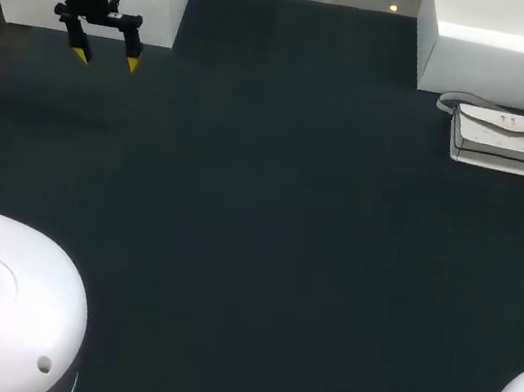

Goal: Pick up the bag, open it, inspect its contents, close it, and place it on the opposite side

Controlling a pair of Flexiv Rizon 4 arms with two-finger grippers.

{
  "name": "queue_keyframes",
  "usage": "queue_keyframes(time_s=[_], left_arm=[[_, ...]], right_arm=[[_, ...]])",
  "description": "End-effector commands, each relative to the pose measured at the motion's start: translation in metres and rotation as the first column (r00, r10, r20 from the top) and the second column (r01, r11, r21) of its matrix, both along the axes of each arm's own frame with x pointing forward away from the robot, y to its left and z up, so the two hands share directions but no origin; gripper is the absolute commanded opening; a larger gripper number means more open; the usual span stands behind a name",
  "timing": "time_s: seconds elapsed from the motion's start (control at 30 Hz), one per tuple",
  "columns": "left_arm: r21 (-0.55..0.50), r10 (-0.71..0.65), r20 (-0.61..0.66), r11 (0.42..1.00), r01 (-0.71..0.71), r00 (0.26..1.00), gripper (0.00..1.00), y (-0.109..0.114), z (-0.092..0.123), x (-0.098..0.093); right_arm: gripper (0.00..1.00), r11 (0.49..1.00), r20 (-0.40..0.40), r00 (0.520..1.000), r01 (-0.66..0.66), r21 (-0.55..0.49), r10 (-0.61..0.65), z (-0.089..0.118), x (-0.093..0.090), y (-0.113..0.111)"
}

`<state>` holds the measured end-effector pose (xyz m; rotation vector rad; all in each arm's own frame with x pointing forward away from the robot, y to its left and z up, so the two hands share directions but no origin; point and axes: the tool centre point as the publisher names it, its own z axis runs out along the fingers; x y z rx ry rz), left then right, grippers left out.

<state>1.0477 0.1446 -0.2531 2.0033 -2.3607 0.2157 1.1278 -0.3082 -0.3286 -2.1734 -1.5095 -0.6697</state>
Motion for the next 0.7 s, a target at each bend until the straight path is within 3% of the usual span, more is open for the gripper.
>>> queue_keyframes(time_s=[0.03, 0.17, 0.23, 0.3, 0.4, 0.7], left_arm=[[0.0, -0.001, -0.001, 1.0, 0.001, 1.0, 1.0, 0.0, 0.0, 0.0], [0.0, -0.001, -0.001, 1.0, 0.001, 1.0, 1.0, 0.0, 0.0, 0.0], [0.0, -0.001, -0.001, 1.0, 0.001, 1.0, 1.0, 0.0, 0.0, 0.0], [0.0, -0.001, -0.001, 1.0, 0.001, 1.0, 1.0, 0.0, 0.0, 0.0], [0.0, -0.001, -0.001, 1.0, 0.001, 1.0, 1.0, 0.0, 0.0, 0.0], [0.0, -0.001, -0.001, 1.0, 0.001, 1.0, 1.0, 0.0, 0.0, 0.0]], right_arm=[[1.0, 0.999, -0.049, 0.998, -0.024, 0.045, 0.026, -0.005, 0.01, -0.01], [0.97, 0.999, -0.066, 0.998, -0.011, 0.048, 0.014, -0.01, 0.011, -0.016], [0.83, 0.999, -0.077, 0.997, -0.003, 0.053, 0.007, -0.014, 0.012, -0.019], [0.62, 0.999, -0.086, 0.996, 0.0, 0.053, 0.004, -0.018, 0.014, -0.02], [0.48, 0.998, -0.105, 0.994, -0.013, 0.069, 0.02, -0.024, 0.017, -0.018], [0.4, 0.996, -0.161, 0.986, -0.024, 0.08, 0.037, -0.045, 0.022, -0.018]])
